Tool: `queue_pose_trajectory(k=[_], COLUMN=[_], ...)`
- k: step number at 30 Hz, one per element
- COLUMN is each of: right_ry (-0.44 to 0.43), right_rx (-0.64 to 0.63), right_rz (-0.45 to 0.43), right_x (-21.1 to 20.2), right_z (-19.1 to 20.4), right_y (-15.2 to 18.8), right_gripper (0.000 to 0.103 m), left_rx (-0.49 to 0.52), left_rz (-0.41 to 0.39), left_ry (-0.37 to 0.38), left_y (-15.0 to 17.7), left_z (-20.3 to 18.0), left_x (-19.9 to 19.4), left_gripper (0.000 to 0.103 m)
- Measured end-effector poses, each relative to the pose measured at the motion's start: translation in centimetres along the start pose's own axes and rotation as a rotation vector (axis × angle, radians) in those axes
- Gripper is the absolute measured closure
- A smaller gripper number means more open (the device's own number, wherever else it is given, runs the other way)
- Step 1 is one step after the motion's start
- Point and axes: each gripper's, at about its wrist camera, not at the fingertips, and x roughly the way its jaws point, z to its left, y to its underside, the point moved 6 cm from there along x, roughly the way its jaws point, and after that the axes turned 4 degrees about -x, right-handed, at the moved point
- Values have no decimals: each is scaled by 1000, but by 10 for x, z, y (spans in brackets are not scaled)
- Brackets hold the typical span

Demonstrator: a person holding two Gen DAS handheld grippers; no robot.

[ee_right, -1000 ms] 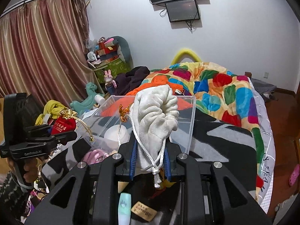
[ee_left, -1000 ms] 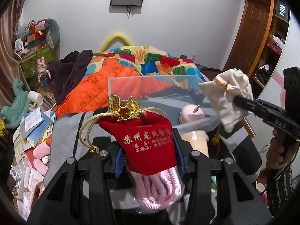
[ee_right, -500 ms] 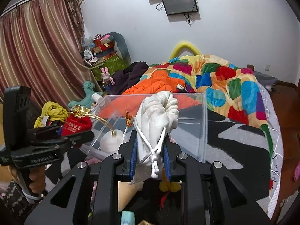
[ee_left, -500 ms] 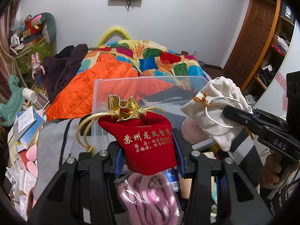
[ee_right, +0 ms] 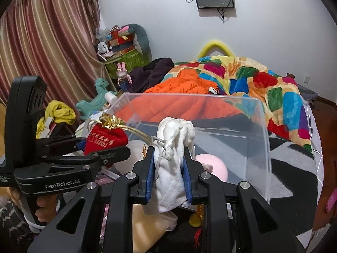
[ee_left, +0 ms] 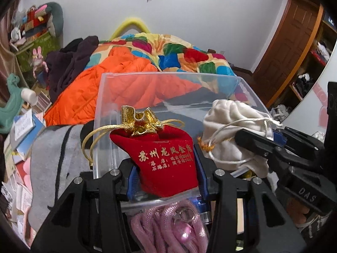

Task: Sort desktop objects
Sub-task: 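Lift both held items over the clear box, lower them in, and open both tools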

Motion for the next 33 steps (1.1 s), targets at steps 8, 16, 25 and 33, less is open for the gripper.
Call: queue_pose_trajectory(k=[8, 16, 25, 33], right_ry=[83, 73, 75, 102], right_rx=[-82, -65, -93, -109], right_rz=[1, -10, -53, -106], right_x=[2, -12, -37, -58], right_z=[10, 9, 11, 11], right_y=[5, 7, 11, 19], right_gripper=[78, 77, 77, 59], left_rx=[26, 14, 25, 75], left_rz=[-5, -7, -48, -91], left_ry=[-9, 13, 31, 21], left_y=[3, 3, 8, 17], left_z=[-8, -5, -13, -23], left_x=[2, -6, -28, -51], left_gripper=[45, 44, 34, 28])
